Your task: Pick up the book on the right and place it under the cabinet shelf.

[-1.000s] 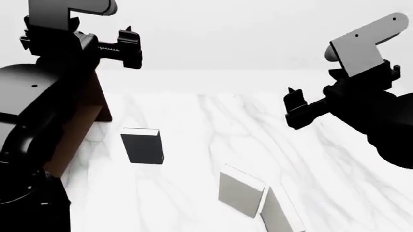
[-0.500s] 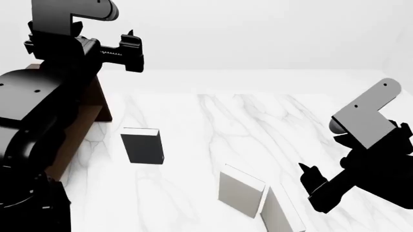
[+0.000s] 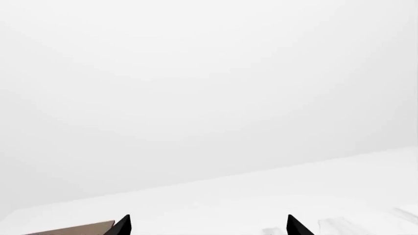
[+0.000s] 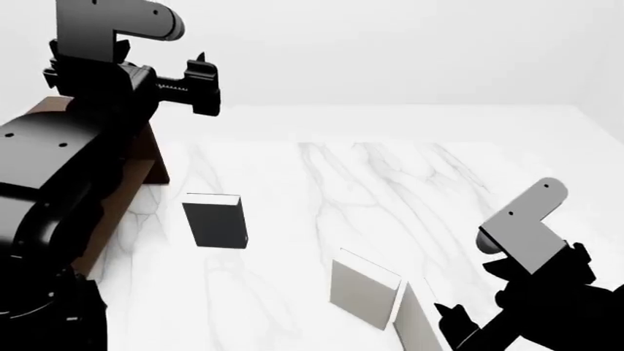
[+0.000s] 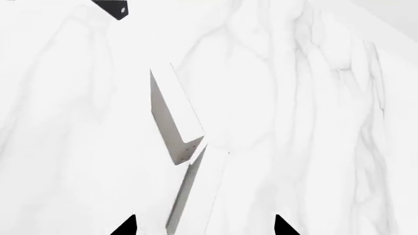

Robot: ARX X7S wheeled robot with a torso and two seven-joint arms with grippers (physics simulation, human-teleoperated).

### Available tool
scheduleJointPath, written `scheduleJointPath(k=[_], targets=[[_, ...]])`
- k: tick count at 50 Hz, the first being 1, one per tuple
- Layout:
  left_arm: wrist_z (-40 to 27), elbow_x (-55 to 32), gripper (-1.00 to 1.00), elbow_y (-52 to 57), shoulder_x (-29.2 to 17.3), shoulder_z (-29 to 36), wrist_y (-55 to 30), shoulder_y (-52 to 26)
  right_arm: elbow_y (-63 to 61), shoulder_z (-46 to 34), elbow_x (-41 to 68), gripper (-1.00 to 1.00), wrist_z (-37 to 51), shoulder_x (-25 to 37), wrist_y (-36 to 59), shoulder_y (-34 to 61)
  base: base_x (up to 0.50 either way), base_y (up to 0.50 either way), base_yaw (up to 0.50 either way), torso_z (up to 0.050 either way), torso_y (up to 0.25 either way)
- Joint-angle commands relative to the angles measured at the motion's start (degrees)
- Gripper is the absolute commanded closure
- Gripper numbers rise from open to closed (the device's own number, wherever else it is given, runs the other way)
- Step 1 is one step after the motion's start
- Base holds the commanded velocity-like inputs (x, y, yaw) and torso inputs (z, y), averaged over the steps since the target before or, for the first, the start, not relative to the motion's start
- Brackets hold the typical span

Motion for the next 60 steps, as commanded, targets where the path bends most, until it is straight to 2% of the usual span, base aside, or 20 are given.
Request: scheduleJointPath(k=[1, 34, 60], targets=[[-0.1, -0.2, -1.0, 0.0, -0.3, 0.1, 0.1, 0.3, 3.1, -1.9, -1.0, -1.0, -0.7, -2.8, -1.8, -2.1, 0.0, 0.0, 0.0, 0.0, 0.0], [-0.3, -0.8, -1.0, -0.3, -0.8, 0.6, 1.0, 1.8, 12.4, -4.1, -20.1, -1.0, -12.2, -8.2, -6.8, -12.4, 0.0, 0.0, 0.0, 0.0, 0.0], [-0.7, -1.3, -1.0, -0.3, -1.1, 0.3, 1.5, 2.8, 16.8, -7.7, -27.3, -1.0, -15.8, -10.4, -7.6, -14.1, 0.0, 0.0, 0.0, 0.0, 0.0]])
